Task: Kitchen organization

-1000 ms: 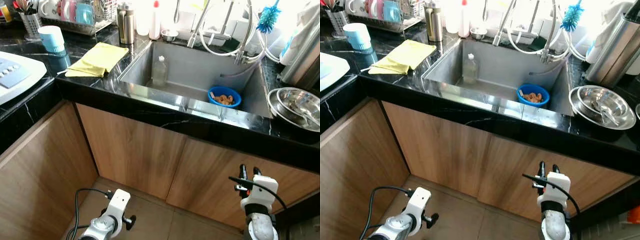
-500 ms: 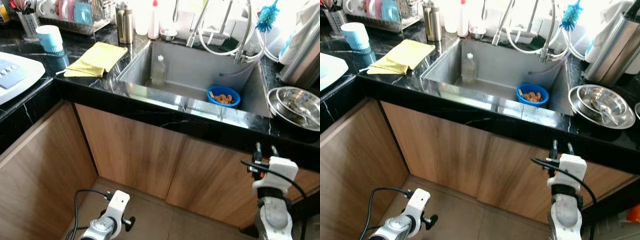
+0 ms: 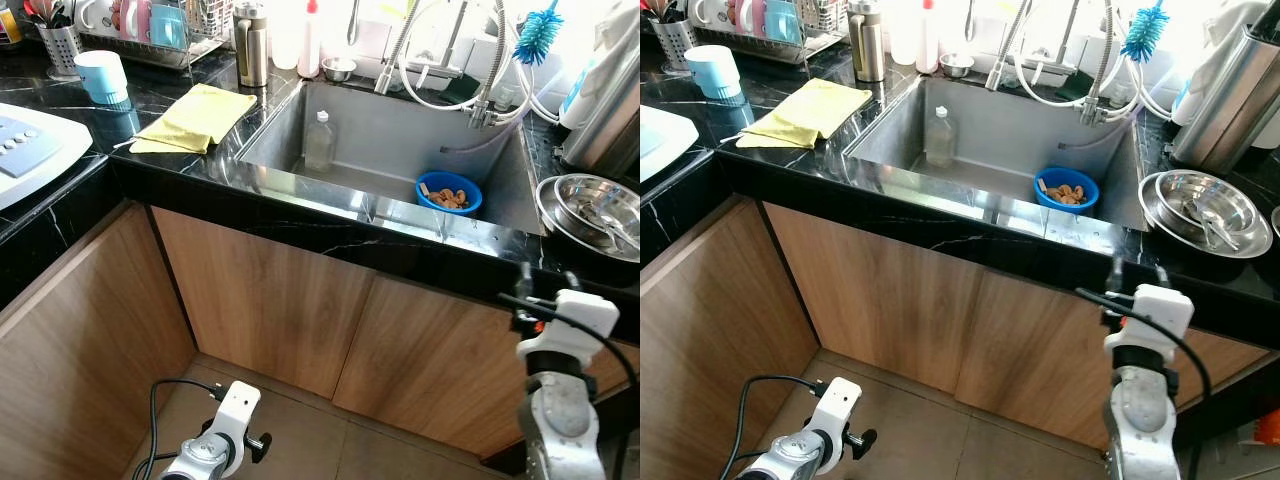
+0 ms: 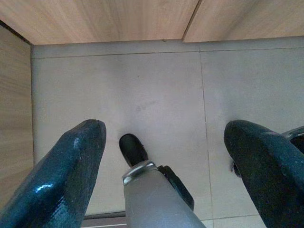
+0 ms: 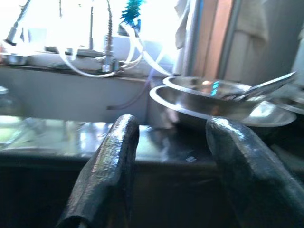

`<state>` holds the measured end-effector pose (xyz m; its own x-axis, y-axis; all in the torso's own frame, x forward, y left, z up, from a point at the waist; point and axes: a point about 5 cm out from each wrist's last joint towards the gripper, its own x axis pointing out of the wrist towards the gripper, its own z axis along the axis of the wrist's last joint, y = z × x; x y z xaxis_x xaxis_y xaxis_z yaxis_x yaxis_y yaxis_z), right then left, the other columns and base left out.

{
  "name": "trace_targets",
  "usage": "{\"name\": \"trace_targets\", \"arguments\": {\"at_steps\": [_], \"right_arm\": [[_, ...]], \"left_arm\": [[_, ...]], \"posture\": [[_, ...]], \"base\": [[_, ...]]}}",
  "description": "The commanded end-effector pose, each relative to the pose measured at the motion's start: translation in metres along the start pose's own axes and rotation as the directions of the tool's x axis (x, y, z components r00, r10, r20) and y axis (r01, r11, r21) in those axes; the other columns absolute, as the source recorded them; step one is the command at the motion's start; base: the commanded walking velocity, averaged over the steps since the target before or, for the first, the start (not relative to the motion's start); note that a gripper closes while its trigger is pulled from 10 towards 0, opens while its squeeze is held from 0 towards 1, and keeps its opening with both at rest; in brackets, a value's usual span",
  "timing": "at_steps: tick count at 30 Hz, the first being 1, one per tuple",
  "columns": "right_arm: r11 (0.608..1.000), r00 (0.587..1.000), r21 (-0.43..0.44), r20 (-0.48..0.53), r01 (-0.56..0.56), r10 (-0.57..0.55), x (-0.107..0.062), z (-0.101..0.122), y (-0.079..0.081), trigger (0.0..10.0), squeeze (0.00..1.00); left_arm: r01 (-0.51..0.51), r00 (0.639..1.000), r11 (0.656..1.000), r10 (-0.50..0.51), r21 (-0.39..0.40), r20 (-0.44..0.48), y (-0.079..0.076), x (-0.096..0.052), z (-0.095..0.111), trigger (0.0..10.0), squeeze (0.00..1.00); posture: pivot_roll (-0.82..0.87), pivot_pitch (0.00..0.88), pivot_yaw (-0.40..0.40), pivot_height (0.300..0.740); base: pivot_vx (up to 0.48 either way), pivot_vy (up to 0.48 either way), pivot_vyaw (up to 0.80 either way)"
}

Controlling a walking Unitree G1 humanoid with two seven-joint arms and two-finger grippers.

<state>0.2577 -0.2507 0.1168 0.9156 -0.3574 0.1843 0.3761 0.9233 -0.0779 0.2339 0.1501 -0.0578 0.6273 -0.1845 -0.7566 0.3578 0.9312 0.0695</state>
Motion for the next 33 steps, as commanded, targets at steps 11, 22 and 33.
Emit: {"name": "trace_targets", "arguments": {"at_steps": [11,22,33], "right_arm": [[0.998,0.998,-0.008,0.006,0.06,-0.06,0.02,0.014,-0.011,10.0,0.0],[0.987,0.986,-0.031,-0.049,0.159,-0.161,0.032,0.014,-0.019,10.0,0.0],[0.977,0.973,-0.032,-0.089,0.209,-0.211,0.027,0.007,-0.022,10.0,0.0]], "left_arm": [[0.011,1.0,1.0,-0.011,0.005,-0.02,-0.005,0.0,-0.003,10.0,0.0],[0.012,1.0,1.0,-0.012,0.006,-0.014,-0.002,0.0,-0.002,10.0,0.0],[0.017,1.0,1.0,-0.017,0.009,-0.014,-0.004,0.0,-0.003,10.0,0.0]], "posture": [[0.13,0.062,-0.1,0.74],[0.13,0.045,-0.101,0.74],[0.14,0.033,-0.1,0.74]], "base": [[0.0,0.0,0.0],[0.0,0.0,0.0],[0.0,0.0,0.0]]}}
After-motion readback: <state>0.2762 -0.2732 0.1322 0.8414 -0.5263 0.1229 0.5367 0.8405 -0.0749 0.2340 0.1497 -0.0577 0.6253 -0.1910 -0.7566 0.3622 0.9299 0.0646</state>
